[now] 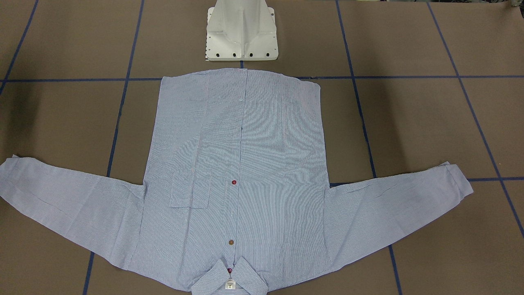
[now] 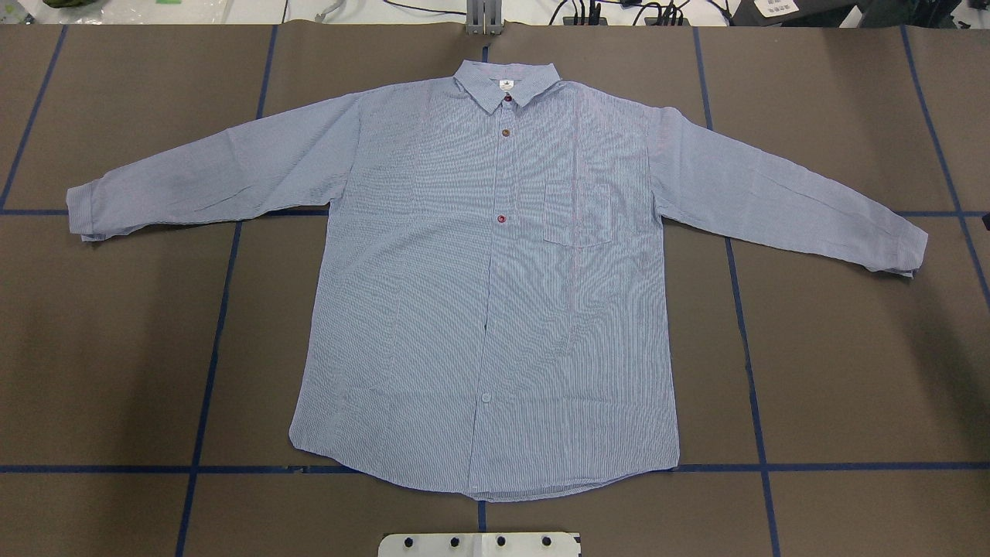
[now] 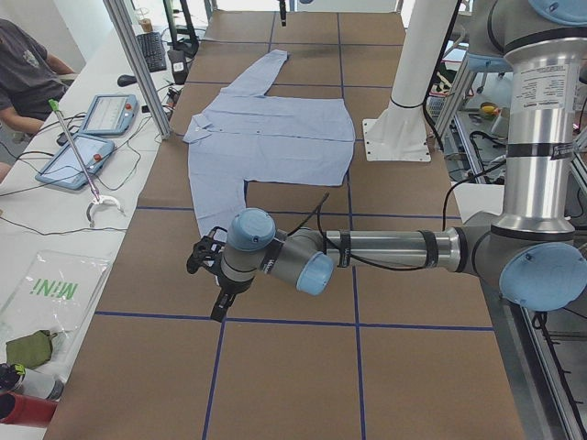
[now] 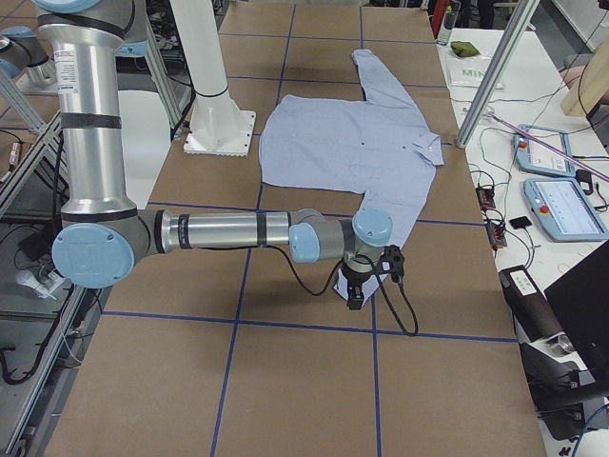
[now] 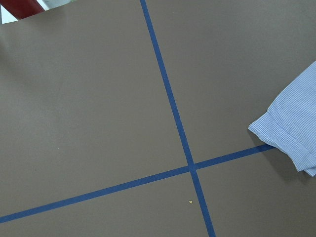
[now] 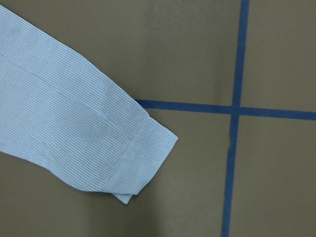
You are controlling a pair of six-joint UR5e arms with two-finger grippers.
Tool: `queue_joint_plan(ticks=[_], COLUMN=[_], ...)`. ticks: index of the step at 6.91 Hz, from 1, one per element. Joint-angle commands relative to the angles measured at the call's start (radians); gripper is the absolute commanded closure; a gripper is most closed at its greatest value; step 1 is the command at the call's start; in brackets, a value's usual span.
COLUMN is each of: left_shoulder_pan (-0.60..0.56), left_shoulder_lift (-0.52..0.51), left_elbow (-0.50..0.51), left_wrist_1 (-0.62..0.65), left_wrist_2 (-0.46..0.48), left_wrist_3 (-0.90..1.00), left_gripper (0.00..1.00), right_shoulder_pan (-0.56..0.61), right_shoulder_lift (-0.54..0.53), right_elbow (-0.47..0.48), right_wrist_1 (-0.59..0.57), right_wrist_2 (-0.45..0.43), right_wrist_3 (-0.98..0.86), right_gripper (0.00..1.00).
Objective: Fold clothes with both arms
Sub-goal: 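Move the right gripper to the cuff of the sleeve nearest it and grasp it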
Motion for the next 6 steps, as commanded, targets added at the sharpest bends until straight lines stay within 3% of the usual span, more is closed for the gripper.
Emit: queue_joint_plan(ticks=[1, 2, 4, 6], left_shoulder_pan=[0.004, 0.033, 0.044, 0.044], left_shoulder_lift=[0.004, 0.004, 0.004, 0.002], left_elbow=[0.010, 0.007, 0.009, 0.007], left_wrist_1=[-0.047, -0.048, -0.048, -0.048], left_wrist_2=[-0.006, -0.008, -0.008, -0.008], left_wrist_3=[-0.006, -0.004, -0.006, -0.006], left_gripper=[0.01, 0.01, 0.01, 0.01], right_shoulder_pan=[-0.133, -0.172, -0.177, -0.187], right_shoulder_lift=[-0.032, -0.032, -0.050, -0.049], right_elbow=[-0.005, -0.010, -0.046, -0.158], right_wrist_1=[0.202, 0.216, 0.305, 0.557], right_wrist_2=[-0.048, -0.058, -0.059, -0.059], right_wrist_3=[0.335, 0.417, 0.473, 0.734], right_gripper=[0.00, 0.01, 0.11, 0.20])
